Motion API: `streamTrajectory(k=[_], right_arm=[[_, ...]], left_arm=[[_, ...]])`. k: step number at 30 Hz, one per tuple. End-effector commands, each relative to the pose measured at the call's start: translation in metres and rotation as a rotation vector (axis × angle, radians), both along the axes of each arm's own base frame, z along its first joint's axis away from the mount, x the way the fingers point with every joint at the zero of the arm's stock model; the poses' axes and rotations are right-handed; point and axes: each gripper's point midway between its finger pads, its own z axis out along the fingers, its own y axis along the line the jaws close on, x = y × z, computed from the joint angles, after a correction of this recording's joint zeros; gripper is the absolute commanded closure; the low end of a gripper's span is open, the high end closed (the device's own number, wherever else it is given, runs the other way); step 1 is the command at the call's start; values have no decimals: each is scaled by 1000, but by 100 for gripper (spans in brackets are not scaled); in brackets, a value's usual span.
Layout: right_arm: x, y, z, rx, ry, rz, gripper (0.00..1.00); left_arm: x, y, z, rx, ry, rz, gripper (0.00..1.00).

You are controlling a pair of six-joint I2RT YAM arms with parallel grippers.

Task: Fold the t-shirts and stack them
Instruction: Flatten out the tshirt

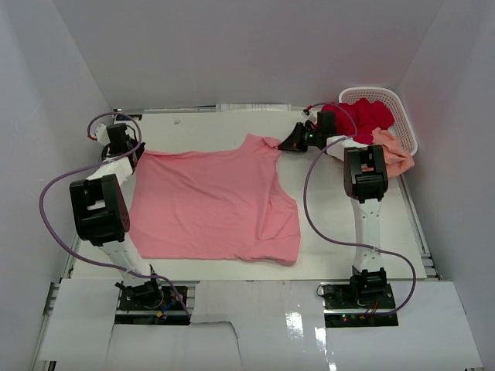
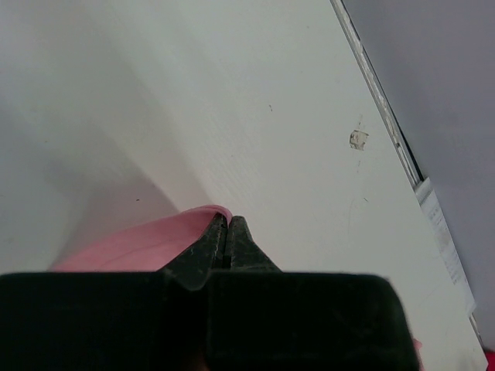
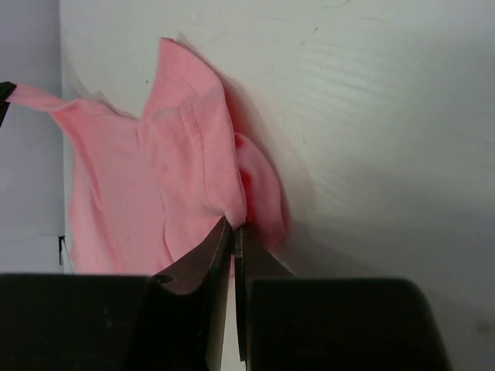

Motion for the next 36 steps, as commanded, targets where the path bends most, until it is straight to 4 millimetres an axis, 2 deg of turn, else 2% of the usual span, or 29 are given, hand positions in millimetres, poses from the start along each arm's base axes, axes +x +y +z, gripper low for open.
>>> streamTrajectory(k=[1, 2, 3, 4, 5, 7, 8, 9, 10, 11, 12, 13, 14, 15, 16, 17, 18, 19, 22, 23, 24, 25, 27, 28, 30, 31, 32, 34, 36], right_arm=[[9, -22, 87, -46, -246, -30, 92], [6, -24, 95, -50, -266, -27, 92], [3, -25, 120, -55, -324, -22, 92], [-1, -27, 128, -61, -341, -21, 92], [-7, -27, 152, -62, -380, -15, 92], [-16, -25, 177, -78, -440, 2, 92], [-24, -24, 207, -80, -497, 7, 92], [-30, -25, 217, -93, -508, 8, 92], [-36, -25, 232, -106, -558, 17, 92], [-53, -22, 260, -109, -601, 30, 92], [-65, -22, 267, -124, -607, 39, 92], [-75, -21, 279, -147, -658, 52, 92], [-101, -18, 317, -153, -749, 52, 92], [-115, -18, 318, -168, -763, 58, 92], [-131, -19, 332, -192, -818, 62, 92], [-163, -21, 370, -197, -921, 42, 92], [-180, -23, 375, -207, -946, 43, 92], [-219, -28, 412, -201, -1063, 34, 92], [-276, -44, 451, -184, -1213, -18, 92], [-312, -59, 480, -160, -1311, -70, 92], [-328, -66, 493, -150, -1358, -94, 92], [-359, -77, 514, -130, -1435, -128, 92], [-382, -87, 531, -124, -1488, -152, 92], [-404, -94, 548, -106, -1537, -168, 92], [-423, -98, 553, -95, -1563, -161, 92], [-441, -104, 555, -81, -1601, -172, 92], [-450, -107, 559, -74, -1630, -186, 92], [-473, -114, 563, -66, -1673, -197, 92], [-487, -121, 567, -109, -1717, -206, 92]], left_arm=[[9, -14, 12, -10, -46, -63, 100], [9, -17, 14, -12, -51, -74, 100], [11, -22, 19, -11, -62, -90, 100], [11, -25, 24, 1, -69, -102, 100], [11, -28, 36, 10, -92, -118, 100], [10, -37, 54, 17, -122, -150, 100], [8, -41, 64, 19, -140, -166, 100], [3, -47, 89, 28, -188, -181, 100], [-2, -50, 98, 29, -200, -191, 100], [-7, -55, 109, 22, -219, -214, 100], [-16, -59, 137, 35, -276, -231, 100], [-23, -66, 148, 31, -296, -262, 100], [-30, -74, 161, 32, -324, -303, 100], [-46, -81, 194, 55, -399, -332, 100], [-55, -85, 208, 70, -431, -352, 100], [-67, -89, 217, 92, -454, -375, 100], [-90, -93, 250, 128, -533, -382, 100], [-102, -96, 256, 136, -531, -391, 100], [-137, -102, 286, 186, -570, -413, 100], [-143, -102, 295, 194, -581, -407, 100], [-149, -102, 300, 203, -583, -407, 100], [-160, -105, 313, 213, -620, -413, 100], [-169, -107, 326, 219, -644, -415, 100], [-174, -109, 331, 222, -654, -420, 100], [-191, -113, 349, 236, -702, -429, 100], [-198, -115, 353, 242, -716, -431, 100], [-215, -117, 364, 261, -756, -430, 100], [-230, -118, 366, 289, -772, -427, 100], [-255, -118, 372, 323, -809, -406, 98]])
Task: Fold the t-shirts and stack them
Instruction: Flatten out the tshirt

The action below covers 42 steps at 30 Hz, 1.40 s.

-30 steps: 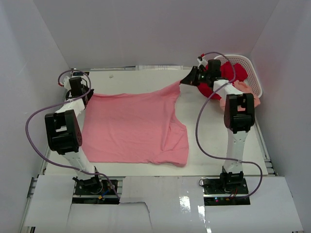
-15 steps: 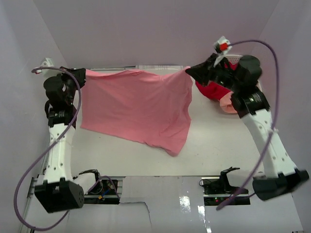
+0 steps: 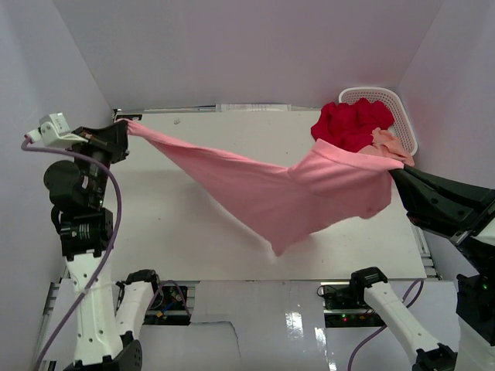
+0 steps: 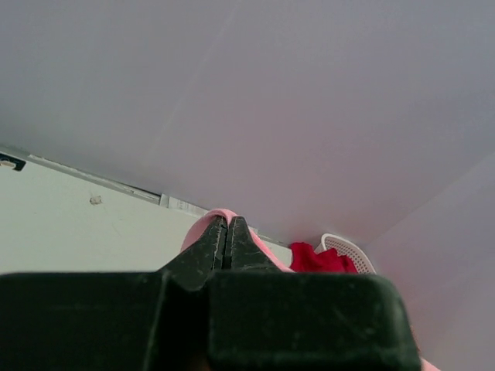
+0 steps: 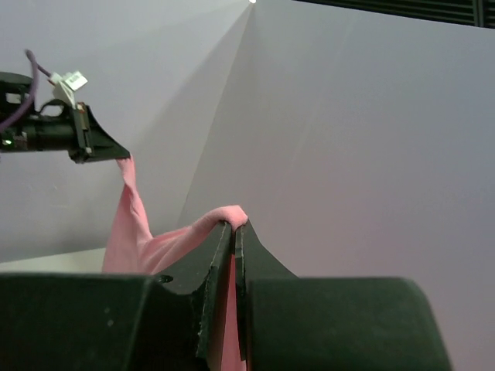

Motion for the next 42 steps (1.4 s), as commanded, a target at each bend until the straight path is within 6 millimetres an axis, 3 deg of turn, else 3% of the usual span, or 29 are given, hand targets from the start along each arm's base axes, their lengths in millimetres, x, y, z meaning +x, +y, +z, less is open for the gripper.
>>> streamTrajectory(k=[1, 4, 6, 9, 10, 11, 12, 13, 14, 15, 16, 17, 18, 20, 21, 23, 24, 26, 27, 28, 29, 30, 32, 33, 35, 36, 38, 39, 42], right_arm=[[-5, -7, 0, -17, -13, -60, 92], [-5, -8, 2, -18, 22, -62, 92], [13, -5, -7, -19, 93, -71, 92], [86, 11, -43, -33, 334, -75, 92], [106, 15, -55, -29, 400, -85, 92], [126, 20, -71, -38, 459, -87, 92], [164, 30, -105, -64, 562, -92, 92], [181, 36, -123, -64, 622, -85, 92], [197, 41, -143, -69, 677, -81, 92], [226, 48, -182, -89, 789, -92, 92], [241, 51, -197, -85, 821, -98, 92], [254, 56, -217, -82, 885, -94, 92], [278, 59, -258, -98, 991, -117, 92], [298, 66, -287, -84, 1057, -114, 92], [313, 71, -318, -101, 1124, -114, 92], [329, 79, -341, -100, 1161, -95, 92], [342, 83, -371, -116, 1236, -90, 92], [358, 92, -382, -126, 1264, -58, 92], [369, 97, -412, -145, 1334, -49, 92], [378, 101, -420, -146, 1352, -43, 92], [392, 104, -416, -143, 1340, -33, 92], [402, 108, -444, -156, 1394, -29, 92], [427, 111, -467, -155, 1428, -36, 92], [433, 113, -476, -152, 1446, -21, 92], [448, 114, -490, -139, 1473, -18, 92], [463, 117, -505, -140, 1488, -18, 92], [485, 114, -524, -126, 1508, -36, 92], [490, 112, -530, -119, 1515, -33, 92], [504, 105, -535, -81, 1501, -12, 92]], left_arm=[[-47, 2, 21, 44, -99, 52, 95], [-66, 4, 27, 49, -121, 79, 93], [-68, 0, 25, 40, -116, 57, 93], [-43, -6, -7, -11, -23, 4, 98], [-28, -7, -33, -30, 43, -13, 100], [-20, -7, -43, -49, 62, -22, 100], [-6, -6, -60, -62, 108, -24, 100], [5, -4, -86, -79, 162, -19, 100], [13, -1, -94, -89, 170, -11, 100], [20, 1, -107, -110, 203, -2, 100], [33, 3, -136, -129, 278, 5, 100], [40, 8, -148, -142, 305, 24, 100], [46, 10, -162, -164, 339, 38, 100], [64, 22, -202, -178, 426, 97, 100], [70, 25, -213, -181, 448, 114, 100], [86, 32, -237, -182, 489, 145, 100], [91, 36, -248, -184, 505, 161, 100], [109, 45, -268, -189, 524, 205, 100], [116, 48, -275, -186, 530, 218, 100], [122, 50, -283, -195, 541, 225, 100], [132, 53, -308, -202, 600, 242, 100], [142, 56, -309, -204, 604, 251, 100], [155, 59, -325, -227, 639, 271, 100], [161, 60, -347, -230, 687, 277, 100], [176, 61, -349, -229, 689, 284, 100], [181, 62, -362, -227, 716, 291, 100], [195, 64, -357, -213, 701, 294, 100], [199, 64, -366, -207, 719, 297, 100], [212, 72, -356, -180, 695, 324, 100]])
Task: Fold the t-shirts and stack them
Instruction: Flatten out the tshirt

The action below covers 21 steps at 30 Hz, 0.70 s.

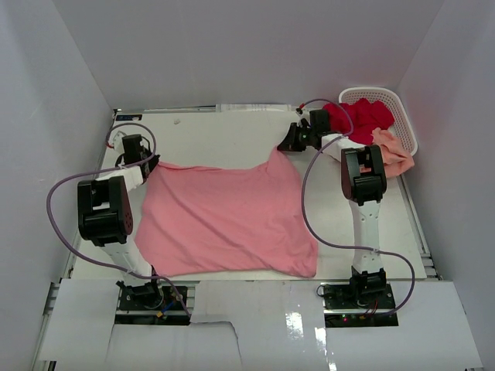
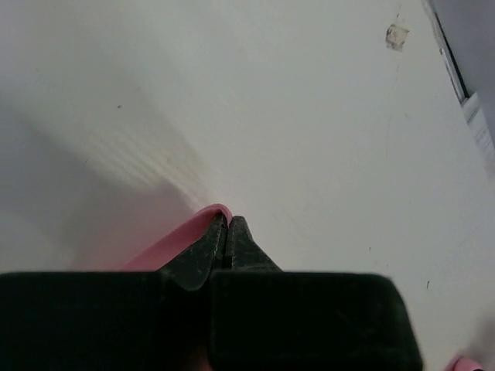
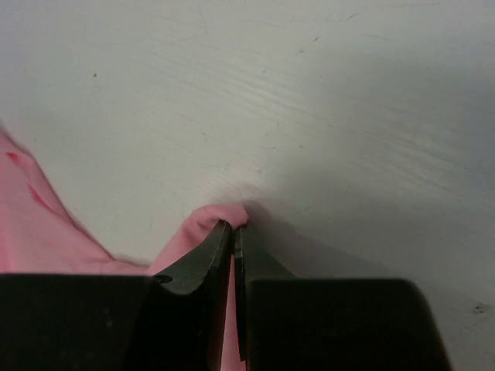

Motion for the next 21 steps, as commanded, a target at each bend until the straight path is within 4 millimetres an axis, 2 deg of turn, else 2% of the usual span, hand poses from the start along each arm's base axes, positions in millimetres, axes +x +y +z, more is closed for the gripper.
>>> streamTrajectory(k=[1, 2, 3, 6, 9, 10, 11, 13, 14, 17, 21], right_arm=[[30, -5, 42, 93, -151, -4, 92], [31, -7, 59, 119, -186, -9, 92], [28, -7, 61, 129, -210, -9, 92], [32, -9, 81, 118, -255, -21, 92], [34, -15, 79, 94, -255, -43, 92], [31, -19, 70, 88, -237, -54, 92], [32, -19, 79, 102, -273, -59, 92], [29, -21, 77, 112, -267, -81, 92], [24, -23, 73, 113, -257, -92, 92], [26, -24, 69, 114, -240, -111, 92], [29, -33, 53, 67, -188, -153, 92]], left_arm=[[30, 12, 49, 66, -129, 34, 100], [31, 15, 51, 73, -133, 46, 100], [34, 17, 59, 81, -148, 49, 100], [35, 22, 65, 97, -154, 67, 100], [36, 28, 70, 104, -158, 84, 100], [34, 29, 70, 102, -152, 91, 100], [31, 31, 72, 104, -152, 99, 100], [26, 38, 73, 108, -147, 126, 100], [24, 40, 74, 109, -147, 134, 100], [18, 47, 75, 104, -135, 165, 100], [14, 56, 77, 92, -126, 195, 100]])
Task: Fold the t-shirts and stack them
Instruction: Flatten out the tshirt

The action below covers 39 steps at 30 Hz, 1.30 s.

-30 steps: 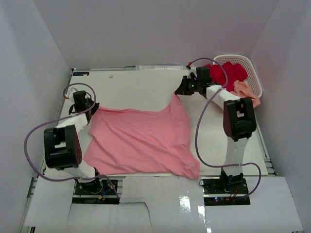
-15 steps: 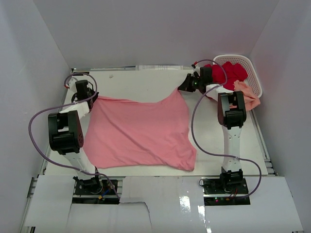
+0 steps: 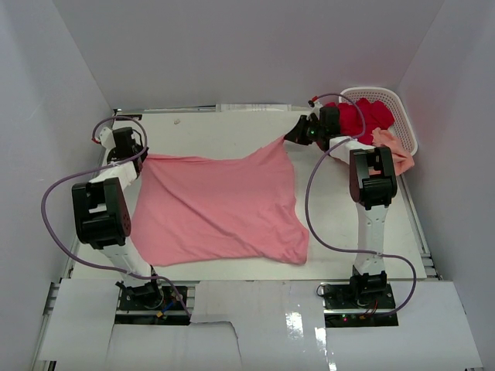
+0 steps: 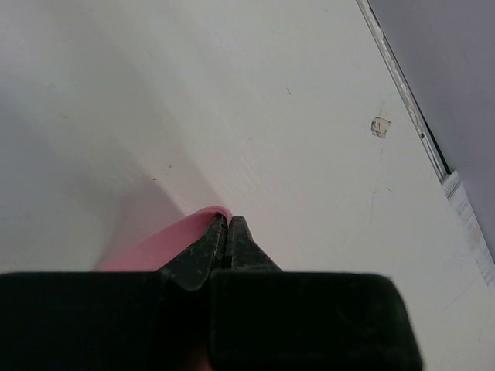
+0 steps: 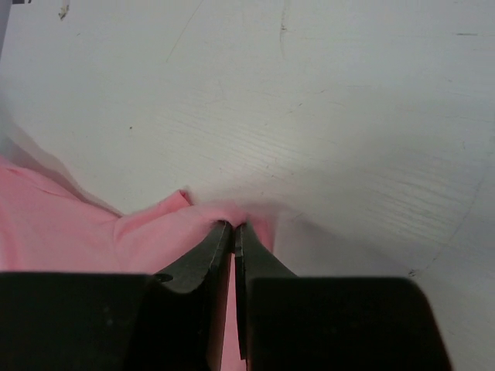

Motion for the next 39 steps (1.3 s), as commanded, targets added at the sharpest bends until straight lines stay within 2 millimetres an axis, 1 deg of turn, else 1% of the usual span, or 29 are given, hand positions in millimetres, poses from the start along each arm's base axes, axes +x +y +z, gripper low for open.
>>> streamTrajectory(k=[1, 4, 7, 9, 10, 12, 13, 14, 15, 16, 17, 18, 19, 20, 21, 22, 23, 24, 25, 26, 27, 29, 30, 32, 34, 35, 36, 38, 39], right_arm=[[12, -15, 12, -21, -26, -74, 92], [9, -32, 11, -29, -16, -137, 92], [9, -32, 23, 1, -29, -125, 92], [7, -21, 39, 37, -53, -56, 92], [5, -15, 64, 50, -103, -27, 92], [-7, -1, 91, 44, -176, 27, 92], [-17, 3, 132, 44, -260, 48, 92], [-25, 6, 145, 16, -299, 76, 92], [-33, 9, 166, 0, -342, 91, 92], [-50, 14, 209, -10, -429, 109, 92], [-58, 12, 228, -35, -471, 98, 92], [-69, 10, 240, -86, -498, 106, 92], [-90, 10, 284, -101, -585, 102, 92], [-98, 3, 299, -133, -615, 70, 92], [-112, 2, 308, -178, -630, 75, 92], [-136, -5, 343, -189, -710, 53, 92], [-145, -12, 353, -214, -734, 17, 92], [-173, -19, 382, -212, -802, -5, 92], [-184, -27, 392, -238, -846, -33, 92], [-193, -31, 394, -243, -858, -41, 92], [-218, -40, 416, -231, -921, -57, 92], [-239, -47, 424, -235, -966, -66, 92], [-264, -55, 443, -218, -1035, -82, 92], [-286, -60, 449, -206, -1077, -82, 92], [-334, -73, 473, -171, -1186, -93, 92], [-335, -72, 474, -170, -1193, -88, 92], [-356, -79, 485, -154, -1244, -99, 92], [-379, -84, 497, -142, -1306, -100, 92], [-400, -91, 506, -127, -1356, -112, 92]], left_arm=[[-5, 16, 42, 13, -77, 60, 100], [-6, 20, 43, 6, -77, 66, 100], [-2, 13, 43, -21, -90, 27, 100], [1, 9, 47, -34, -105, 2, 100], [2, 6, 50, -39, -115, -10, 100], [3, -3, 69, -26, -151, -57, 100], [3, -8, 80, -13, -173, -78, 100], [3, -20, 103, 7, -222, -122, 100], [3, -27, 118, 26, -246, -152, 100], [0, -32, 130, 64, -260, -186, 100], [-2, -37, 145, 76, -291, -212, 100], [-7, -46, 175, 88, -353, -259, 100], [-12, -48, 187, 108, -363, -281, 100], [-16, -55, 202, 116, -391, -325, 100], [-24, -67, 229, 130, -444, -393, 100], [-31, -72, 242, 165, -463, -426, 100], [-37, -76, 254, 181, -487, -450, 100], [-55, -83, 275, 209, -539, -480, 100], [-63, -84, 282, 238, -556, -488, 100], [-72, -87, 288, 253, -572, -497, 100], [-88, -88, 301, 278, -606, -499, 100], [-104, -91, 315, 306, -642, -501, 100], [-119, -94, 319, 311, -649, -506, 100], [-130, -98, 325, 307, -661, -521, 100], [-136, -102, 331, 301, -703, -527, 100], [-136, -105, 328, 296, -701, -547, 100], [-137, -108, 331, 291, -708, -560, 100], [-156, -121, 361, 320, -805, -615, 100], [-166, -123, 369, 336, -836, -621, 100]])
